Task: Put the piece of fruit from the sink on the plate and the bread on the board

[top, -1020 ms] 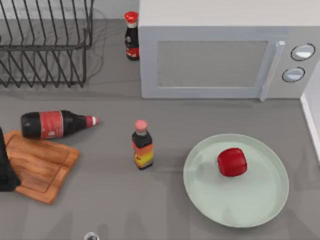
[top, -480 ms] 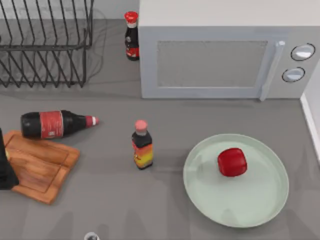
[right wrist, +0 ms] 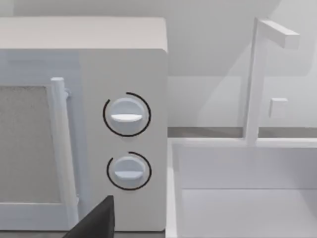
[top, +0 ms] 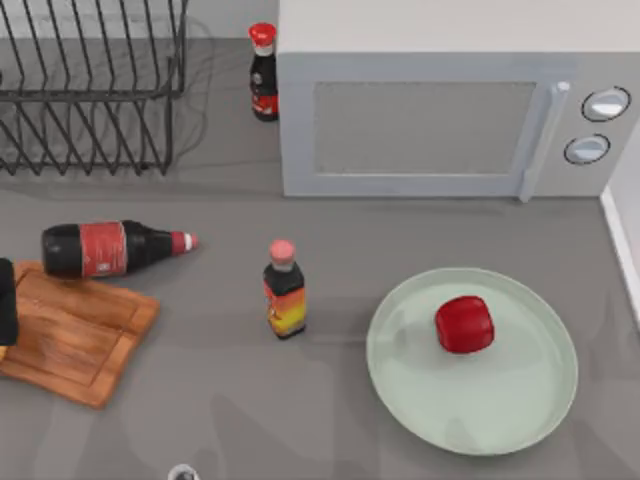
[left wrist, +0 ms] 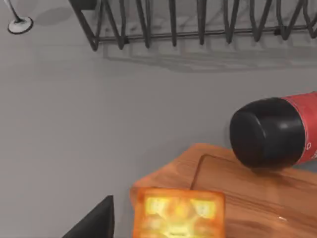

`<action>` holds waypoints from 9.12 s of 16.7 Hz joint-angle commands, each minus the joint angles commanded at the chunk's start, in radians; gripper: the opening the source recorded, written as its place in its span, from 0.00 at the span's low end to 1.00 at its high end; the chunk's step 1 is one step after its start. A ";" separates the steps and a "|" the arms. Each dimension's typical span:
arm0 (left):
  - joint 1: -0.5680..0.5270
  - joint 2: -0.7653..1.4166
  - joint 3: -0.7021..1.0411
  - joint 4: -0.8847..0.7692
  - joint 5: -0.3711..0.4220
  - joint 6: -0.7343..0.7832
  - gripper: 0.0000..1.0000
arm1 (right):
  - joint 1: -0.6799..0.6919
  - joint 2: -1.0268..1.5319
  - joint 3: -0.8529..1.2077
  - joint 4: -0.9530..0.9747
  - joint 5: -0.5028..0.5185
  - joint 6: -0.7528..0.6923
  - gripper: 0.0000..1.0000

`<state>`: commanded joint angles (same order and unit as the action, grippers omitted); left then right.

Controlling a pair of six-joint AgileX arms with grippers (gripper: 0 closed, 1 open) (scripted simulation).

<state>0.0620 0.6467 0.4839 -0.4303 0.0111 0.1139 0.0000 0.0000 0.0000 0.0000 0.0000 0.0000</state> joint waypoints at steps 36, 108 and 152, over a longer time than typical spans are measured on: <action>0.088 1.160 0.537 -0.350 0.016 0.163 0.77 | 0.000 0.000 0.000 0.000 0.000 0.000 1.00; -0.093 1.188 0.630 -0.409 -0.008 -0.121 0.15 | 0.000 0.000 0.000 0.000 0.000 0.000 1.00; -0.027 -0.516 -0.410 0.369 -0.033 -0.117 1.00 | 0.000 0.000 0.000 0.000 0.000 0.000 1.00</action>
<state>0.0346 0.1302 0.0738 -0.0611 -0.0220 -0.0035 0.0000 0.0000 0.0000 0.0000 0.0000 0.0000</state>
